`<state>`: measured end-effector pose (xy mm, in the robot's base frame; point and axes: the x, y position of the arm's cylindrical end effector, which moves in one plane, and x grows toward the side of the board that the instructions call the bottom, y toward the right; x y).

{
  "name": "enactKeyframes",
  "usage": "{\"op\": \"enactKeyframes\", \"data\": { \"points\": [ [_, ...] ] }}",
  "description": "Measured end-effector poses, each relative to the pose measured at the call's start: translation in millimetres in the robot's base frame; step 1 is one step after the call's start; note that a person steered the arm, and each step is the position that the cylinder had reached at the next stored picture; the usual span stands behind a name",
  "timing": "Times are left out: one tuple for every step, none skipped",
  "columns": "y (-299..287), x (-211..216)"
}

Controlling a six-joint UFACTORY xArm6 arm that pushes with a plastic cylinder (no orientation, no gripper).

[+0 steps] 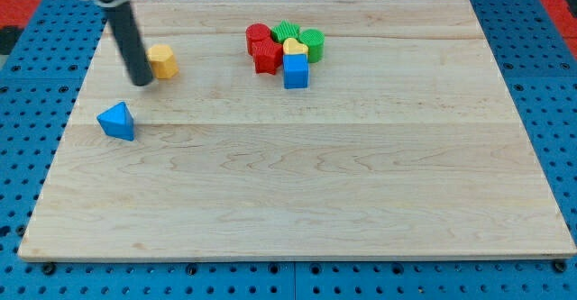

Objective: Push the hexagon into the cube

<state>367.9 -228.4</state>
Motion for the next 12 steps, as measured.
{"op": "enactKeyframes", "data": {
  "points": [
    [-59,-27],
    [-2,-48],
    [68,8],
    [94,45],
    [53,25],
    [33,-27],
    [91,-28],
    [140,1],
    [100,4],
    [137,48],
    [143,38],
    [162,27]
  ]
}}
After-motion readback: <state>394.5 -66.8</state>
